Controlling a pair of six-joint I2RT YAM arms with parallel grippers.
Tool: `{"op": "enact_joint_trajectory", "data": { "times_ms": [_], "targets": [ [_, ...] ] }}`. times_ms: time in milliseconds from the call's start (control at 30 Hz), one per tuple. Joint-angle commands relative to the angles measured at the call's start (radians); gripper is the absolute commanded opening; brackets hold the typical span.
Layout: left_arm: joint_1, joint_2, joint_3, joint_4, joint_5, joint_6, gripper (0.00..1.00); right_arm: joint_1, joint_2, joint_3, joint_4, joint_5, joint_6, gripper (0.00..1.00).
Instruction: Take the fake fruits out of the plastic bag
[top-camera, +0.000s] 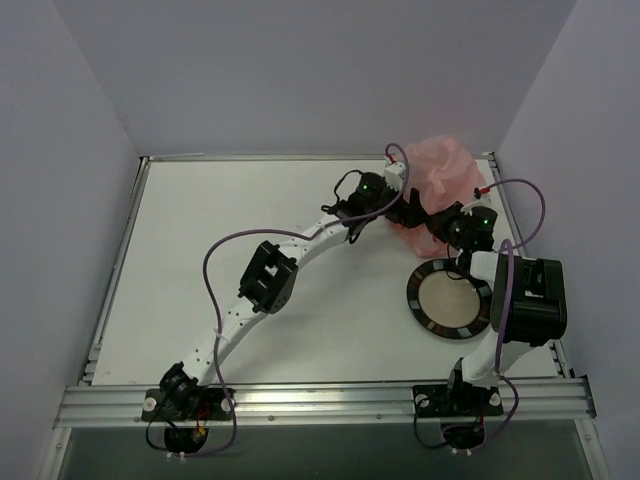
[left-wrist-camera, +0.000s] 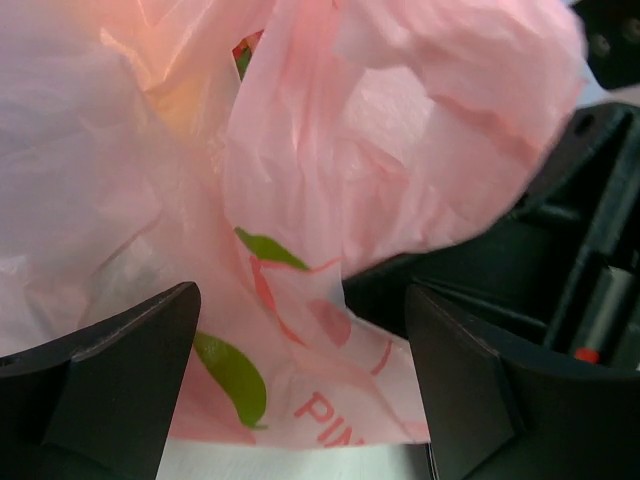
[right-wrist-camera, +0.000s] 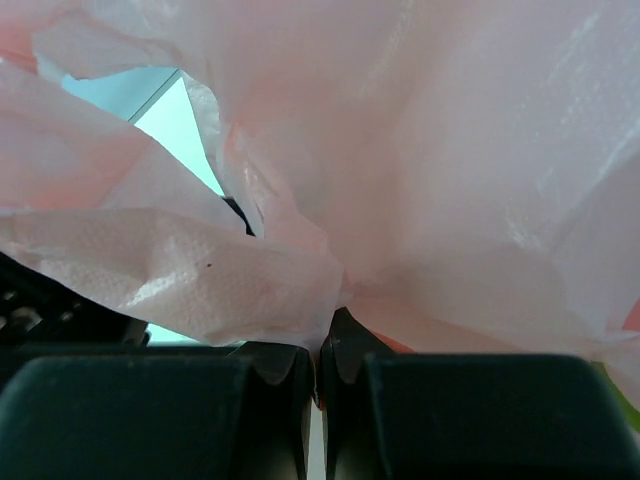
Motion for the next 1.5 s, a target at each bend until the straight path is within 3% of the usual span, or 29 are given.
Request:
{"op": "enact_joint_trajectory", "data": {
  "times_ms": [0,233,267,333,367,467,500,533,600,800,833,933,1067,1300,1467],
  "targets": [
    [-0.004,0.037,0.136,0.030,-0.001,-0.099,0.81,0.011,-0.060,-0.024,0.008,0.015,-0.008,0.00],
    [-0.019,0.120,0.255,0.029,-0.110,-0.104,0.78,0.022,-0.129,-0.080,-0.031,0.038,-0.026,0.00],
    [-0.026,0.132,0.273,0.022,-0.134,-0.086,0.74,0.022,-0.149,-0.089,-0.038,0.039,-0.029,0.00],
    [-0.030,0.134,0.259,0.048,-0.186,-0.076,0.62,0.022,-0.172,-0.095,-0.070,0.042,-0.043,0.00],
    [-0.030,0.141,0.256,0.061,-0.225,-0.076,0.48,0.022,-0.204,-0.095,-0.089,0.050,-0.049,0.00],
    [-0.030,0.170,0.298,0.081,-0.268,-0.076,0.23,0.022,-0.264,-0.090,-0.159,0.068,-0.078,0.00],
    [-0.029,0.172,0.317,0.085,-0.276,-0.073,0.08,0.022,-0.279,-0.083,-0.191,0.073,-0.083,0.00],
    [-0.029,0.172,0.318,0.087,-0.280,-0.069,0.03,0.022,-0.292,-0.078,-0.204,0.079,-0.089,0.00],
    [-0.021,0.129,0.286,0.120,-0.283,-0.057,0.02,0.017,-0.322,-0.071,-0.227,0.102,-0.095,0.00],
    [0.004,-0.188,-0.185,0.352,-0.286,-0.041,0.02,-0.011,-0.318,-0.063,-0.213,0.141,-0.069,0.00],
    [0.011,-0.235,-0.333,0.386,-0.292,-0.034,0.02,-0.024,-0.309,-0.045,-0.213,0.147,-0.069,0.00],
    [0.020,-0.480,-0.536,0.482,-0.338,0.002,0.02,-0.046,-0.246,0.017,-0.201,0.165,-0.060,0.00],
    [0.037,-0.645,-0.830,0.552,-0.374,-0.014,0.02,-0.096,-0.160,0.132,-0.213,0.170,-0.074,0.00],
    [0.027,-0.790,-1.087,0.625,-0.406,-0.082,0.02,-0.118,-0.050,0.360,-0.327,0.225,-0.117,0.00],
    [-0.007,-0.831,-1.242,0.601,-0.477,-0.130,0.02,-0.127,0.042,0.387,-0.351,0.253,-0.126,0.00]
  ]
}}
